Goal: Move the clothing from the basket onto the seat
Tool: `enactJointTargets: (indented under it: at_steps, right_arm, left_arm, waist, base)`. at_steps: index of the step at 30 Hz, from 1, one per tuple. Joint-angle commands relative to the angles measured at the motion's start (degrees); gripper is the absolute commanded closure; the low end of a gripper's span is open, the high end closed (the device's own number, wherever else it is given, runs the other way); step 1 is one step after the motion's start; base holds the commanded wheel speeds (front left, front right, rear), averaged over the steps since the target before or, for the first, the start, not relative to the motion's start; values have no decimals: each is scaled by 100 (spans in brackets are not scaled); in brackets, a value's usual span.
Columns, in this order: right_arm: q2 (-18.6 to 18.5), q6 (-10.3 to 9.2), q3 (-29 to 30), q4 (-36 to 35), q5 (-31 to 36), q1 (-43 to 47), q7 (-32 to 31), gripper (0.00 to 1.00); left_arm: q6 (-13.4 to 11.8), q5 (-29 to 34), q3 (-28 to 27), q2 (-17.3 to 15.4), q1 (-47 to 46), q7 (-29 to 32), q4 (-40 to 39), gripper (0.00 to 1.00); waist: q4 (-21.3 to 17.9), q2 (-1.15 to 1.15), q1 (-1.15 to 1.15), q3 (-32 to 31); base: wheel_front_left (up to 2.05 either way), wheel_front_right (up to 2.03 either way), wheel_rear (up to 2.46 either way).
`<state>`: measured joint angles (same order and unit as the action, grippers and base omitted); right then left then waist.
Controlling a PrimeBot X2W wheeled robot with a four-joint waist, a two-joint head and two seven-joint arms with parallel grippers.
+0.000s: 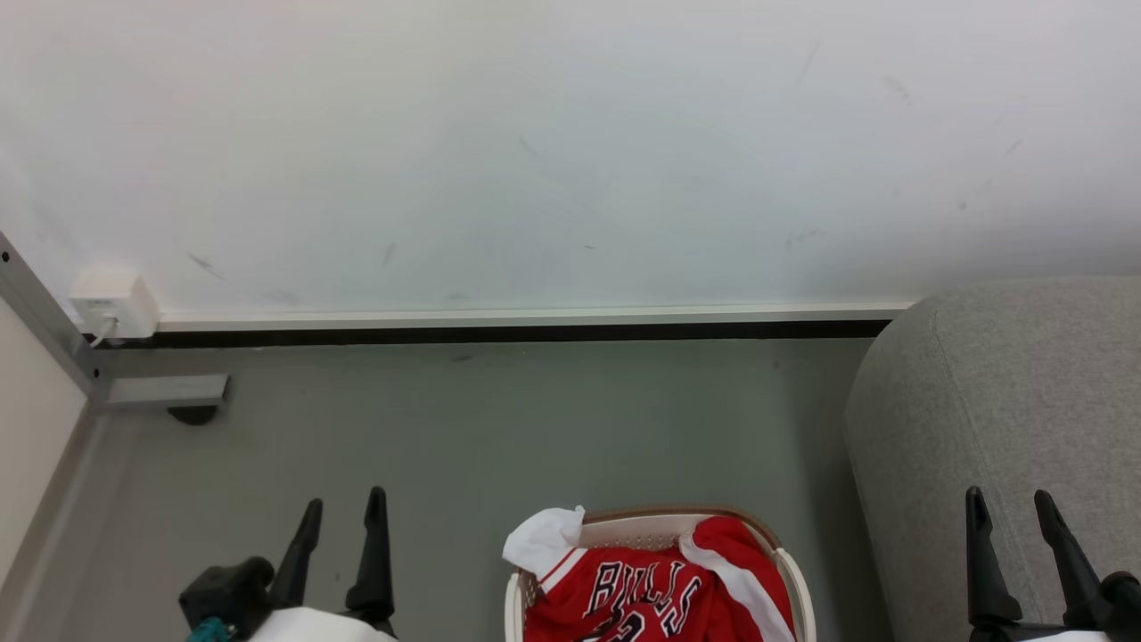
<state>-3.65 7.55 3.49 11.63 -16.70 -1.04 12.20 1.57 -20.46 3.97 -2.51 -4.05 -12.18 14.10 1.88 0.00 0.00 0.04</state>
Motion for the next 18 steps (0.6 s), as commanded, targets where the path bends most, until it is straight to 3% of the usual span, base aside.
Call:
enactJointTargets:
  at_steps: [1,18]
  right_arm:
    - [-21,-9,12,2,129,36,43,0]
    - [-2,-11,24,157,614,75,225,0]
  left_arm:
    - [14,169,-7,-52,51,-49,-15,0]
    - [84,835,-50,-57,105,-229,102,0]
  waist:
    - [5,0,0,0]
    - [43,0,0,17]
  base:
    - [0,0,0]
    - [0,0,0]
